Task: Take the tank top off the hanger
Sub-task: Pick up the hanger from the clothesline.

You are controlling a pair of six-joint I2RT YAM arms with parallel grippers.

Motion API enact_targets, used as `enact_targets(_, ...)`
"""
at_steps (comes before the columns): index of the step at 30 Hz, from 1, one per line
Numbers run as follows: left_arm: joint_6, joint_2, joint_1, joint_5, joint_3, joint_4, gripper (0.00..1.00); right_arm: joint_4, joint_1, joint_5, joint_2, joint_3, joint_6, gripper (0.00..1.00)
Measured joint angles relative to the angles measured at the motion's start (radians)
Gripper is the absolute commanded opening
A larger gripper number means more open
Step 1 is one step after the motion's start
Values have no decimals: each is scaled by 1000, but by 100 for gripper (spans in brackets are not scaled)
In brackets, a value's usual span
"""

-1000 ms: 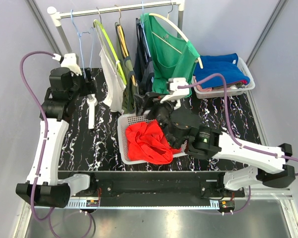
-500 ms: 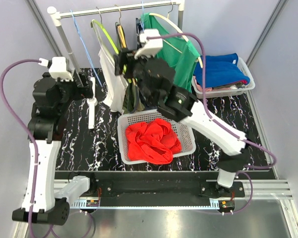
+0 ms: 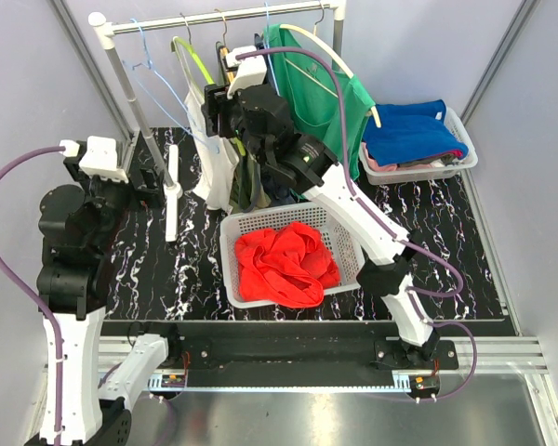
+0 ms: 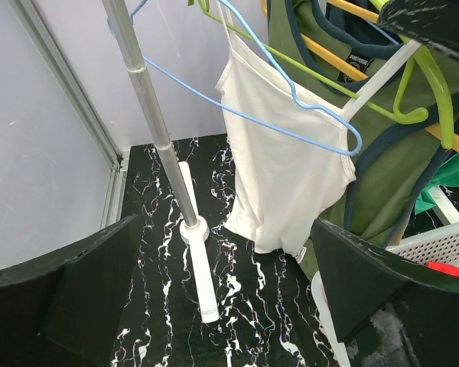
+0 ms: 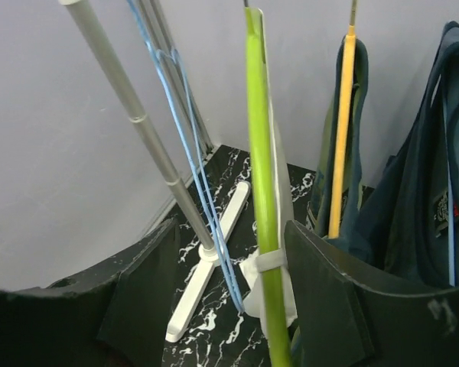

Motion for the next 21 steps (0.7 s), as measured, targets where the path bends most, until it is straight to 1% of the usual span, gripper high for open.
enact_targets(3, 0, 2, 0, 0, 0, 0, 99, -15, -18, -16, 8, -4, 8, 65)
enact_targets(17, -5, 5, 0, 0, -11, -1, 99, -19, -13, -24, 20, -16, 14, 65)
enact_targets(20, -5, 5, 0, 0, -11, -1, 99, -19, -13, -24, 33, -16, 14, 64)
enact_targets(21, -5, 5, 0, 0, -11, -1, 99, -19, -13, -24, 38, -16, 14, 61)
